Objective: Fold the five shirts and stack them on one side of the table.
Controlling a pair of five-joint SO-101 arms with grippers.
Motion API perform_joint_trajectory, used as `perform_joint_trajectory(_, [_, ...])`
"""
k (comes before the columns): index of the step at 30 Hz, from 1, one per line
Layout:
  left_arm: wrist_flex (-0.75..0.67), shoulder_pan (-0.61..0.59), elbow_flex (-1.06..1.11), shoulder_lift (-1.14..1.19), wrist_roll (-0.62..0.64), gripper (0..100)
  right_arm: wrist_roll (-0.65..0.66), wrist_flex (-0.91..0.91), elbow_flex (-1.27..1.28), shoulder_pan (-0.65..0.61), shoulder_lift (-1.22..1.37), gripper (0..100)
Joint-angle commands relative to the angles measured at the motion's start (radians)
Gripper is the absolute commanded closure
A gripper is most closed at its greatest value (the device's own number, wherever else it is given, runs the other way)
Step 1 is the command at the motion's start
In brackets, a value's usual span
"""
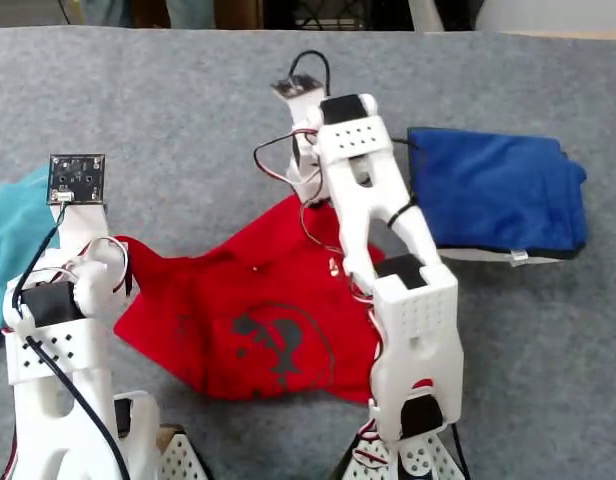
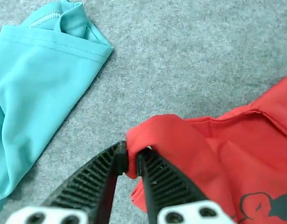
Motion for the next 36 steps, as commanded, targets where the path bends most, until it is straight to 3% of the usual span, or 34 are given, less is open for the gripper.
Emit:
perform_joint_trajectory(1, [0.002, -0.001, -0.005, -0.008, 0.006, 97, -0.011, -0.097, -0.05, -0.041, -0.018, 95.9])
perform_joint_trajectory(8, [0.002, -0.001, -0.007, -0.008, 0.002, 97, -0.008, -0.23, -0.059, -0.101, 0.054, 95.6])
perform_joint_trajectory(11, [0.003, -0.001, -0.005, -0.008, 0.002, 97, -0.008, -0.123, -0.059, -0.098, 0.062, 93.8])
perform_joint_trajectory(15, [0.003, -0.001, -0.005, -0.006, 0.002, 97, -0.002, 0.072, -0.076, -0.089, 0.054, 80.9])
perform_joint_trajectory(18, [0.0, -0.001, -0.005, -0.002, 0.002, 97, 0.023, 0.089, -0.091, -0.043, 0.05, 76.1])
perform_joint_trajectory(24, [-0.002, -0.001, -0.005, 0.0, 0.002, 97, 0.043, 0.169, -0.104, -0.029, 0.056, 79.9])
perform_joint_trajectory(28, [-0.003, -0.001, -0.005, 0.0, 0.002, 97, 0.046, 0.103, -0.03, -0.031, 0.056, 85.0])
perform_joint_trajectory(32, [-0.005, -0.001, -0.005, 0.0, 0.005, 97, 0.0, 0.026, 0.015, -0.034, 0.056, 96.3])
perform_joint_trajectory(36, [0.002, -0.001, -0.005, -0.003, 0.005, 97, -0.003, 0.02, 0.035, -0.025, 0.056, 97.2])
